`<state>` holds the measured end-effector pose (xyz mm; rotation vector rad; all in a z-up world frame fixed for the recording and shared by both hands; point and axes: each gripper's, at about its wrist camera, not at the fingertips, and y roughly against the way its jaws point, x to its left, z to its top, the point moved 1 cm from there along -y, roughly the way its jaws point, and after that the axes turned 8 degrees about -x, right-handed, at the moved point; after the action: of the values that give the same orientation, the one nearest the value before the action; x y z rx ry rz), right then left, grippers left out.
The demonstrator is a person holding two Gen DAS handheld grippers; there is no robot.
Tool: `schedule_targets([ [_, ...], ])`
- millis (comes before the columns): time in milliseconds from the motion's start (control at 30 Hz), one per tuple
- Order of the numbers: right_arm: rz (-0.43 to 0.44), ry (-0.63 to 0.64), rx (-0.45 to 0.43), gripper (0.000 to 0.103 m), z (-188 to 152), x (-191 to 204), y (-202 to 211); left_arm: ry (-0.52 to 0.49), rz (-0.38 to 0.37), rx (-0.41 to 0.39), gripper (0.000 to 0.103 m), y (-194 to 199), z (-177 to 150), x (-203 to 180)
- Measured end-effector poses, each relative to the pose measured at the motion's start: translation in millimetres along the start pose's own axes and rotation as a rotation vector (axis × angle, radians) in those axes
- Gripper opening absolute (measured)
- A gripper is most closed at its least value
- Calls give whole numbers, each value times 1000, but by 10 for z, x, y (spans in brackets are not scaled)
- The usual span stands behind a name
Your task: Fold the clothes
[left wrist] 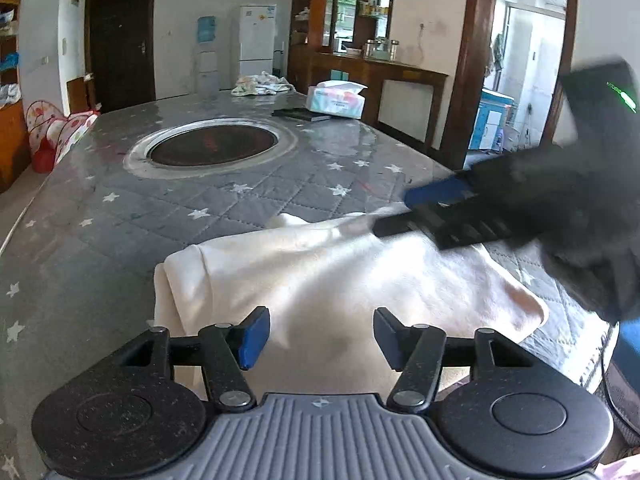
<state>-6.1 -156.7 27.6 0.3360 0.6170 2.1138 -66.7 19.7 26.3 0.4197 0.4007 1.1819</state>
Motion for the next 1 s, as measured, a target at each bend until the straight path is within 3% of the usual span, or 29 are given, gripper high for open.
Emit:
schedule_targets([
  [133,4,3,2,65,-100,22,180,9,25,22,76,-32,18,36],
  [500,26,-23,-23,91,-268,61,154,-9,67,64,103,-88,-14,31],
  [633,31,-29,-28,101,-302,77,135,-7,78,83,103,-115,-32,37],
  [1000,27,-57,-19,103,-314,69,72,23,89,101,103,-153,-70,86],
])
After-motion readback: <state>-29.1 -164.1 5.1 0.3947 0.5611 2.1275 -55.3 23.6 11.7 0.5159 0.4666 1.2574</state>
